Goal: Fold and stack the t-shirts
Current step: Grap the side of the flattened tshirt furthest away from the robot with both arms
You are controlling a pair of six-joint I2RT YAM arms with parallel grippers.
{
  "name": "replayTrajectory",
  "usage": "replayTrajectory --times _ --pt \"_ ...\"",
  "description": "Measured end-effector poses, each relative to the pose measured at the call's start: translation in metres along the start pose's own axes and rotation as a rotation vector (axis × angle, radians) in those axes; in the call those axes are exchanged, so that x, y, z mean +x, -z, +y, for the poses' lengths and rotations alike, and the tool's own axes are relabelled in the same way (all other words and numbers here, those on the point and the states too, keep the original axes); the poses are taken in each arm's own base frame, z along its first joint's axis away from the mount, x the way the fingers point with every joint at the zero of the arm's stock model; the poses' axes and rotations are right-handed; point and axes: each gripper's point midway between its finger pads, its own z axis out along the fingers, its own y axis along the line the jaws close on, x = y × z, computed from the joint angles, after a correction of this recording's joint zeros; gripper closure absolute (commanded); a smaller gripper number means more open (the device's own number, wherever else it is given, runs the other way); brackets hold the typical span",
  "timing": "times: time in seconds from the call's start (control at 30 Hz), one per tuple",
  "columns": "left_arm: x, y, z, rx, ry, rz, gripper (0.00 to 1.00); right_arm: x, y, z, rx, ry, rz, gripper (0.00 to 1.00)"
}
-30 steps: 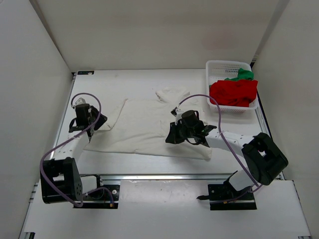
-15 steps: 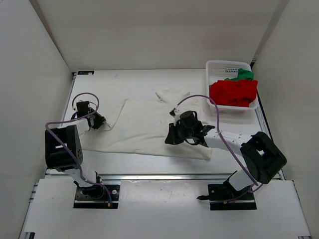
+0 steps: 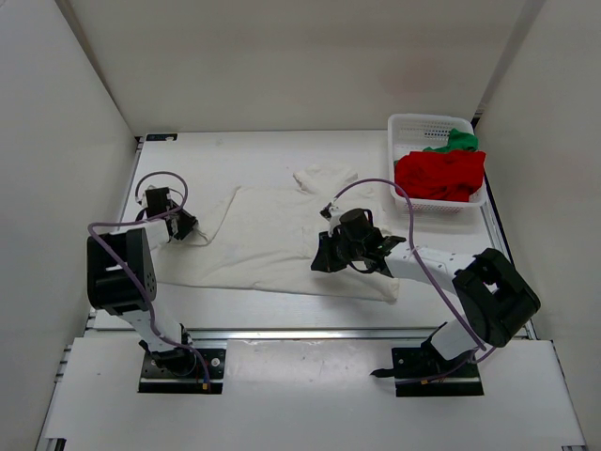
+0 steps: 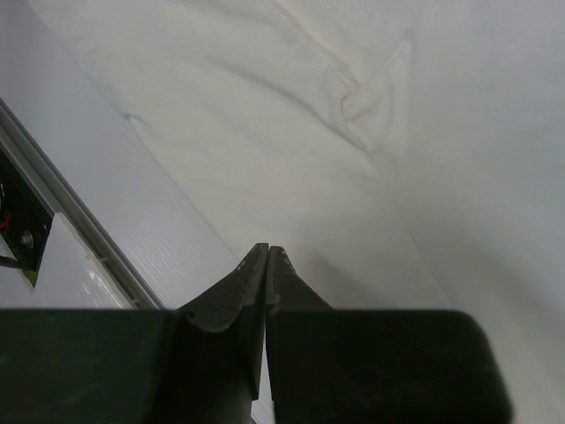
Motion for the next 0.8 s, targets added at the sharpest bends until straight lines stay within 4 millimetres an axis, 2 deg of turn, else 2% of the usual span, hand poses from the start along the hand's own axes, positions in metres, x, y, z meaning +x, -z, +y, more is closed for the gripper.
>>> replayTrajectory --times 0.13,0.27,0.47,0.53,0.67,0.8 --pt "-0.004 -0.003 -0.002 0.008 -0.002 -0.014 0.66 0.0 0.0 0.0 0.0 -0.001 0.0 1.0" --pt "-0.004 -0.006 -0.003 0.011 0.002 -0.017 0.8 0.0 0.0 0.0 0.0 -0.001 0.0 0.99" --pt "-0.008 -0.007 -0.007 0.027 0.002 -0.029 0.99 -0.001 0.0 -0.003 0.005 -0.007 -0.001 0.87" --pt "-0.008 -0.007 -0.009 0.03 0.002 -0.03 1.0 -0.005 0.0 -0.003 0.007 -0.01 -0.009 0.82" --pt "-0.017 -0.004 -0.023 0.059 -0.002 -0.043 1.0 -0.027 0.001 -0.004 0.013 -0.017 -0.044 0.76" --pt "-0.035 0.008 -0.057 0.129 -0.025 -0.076 1.0 -0.073 -0.005 -0.019 0.067 -0.03 -0.112 0.76"
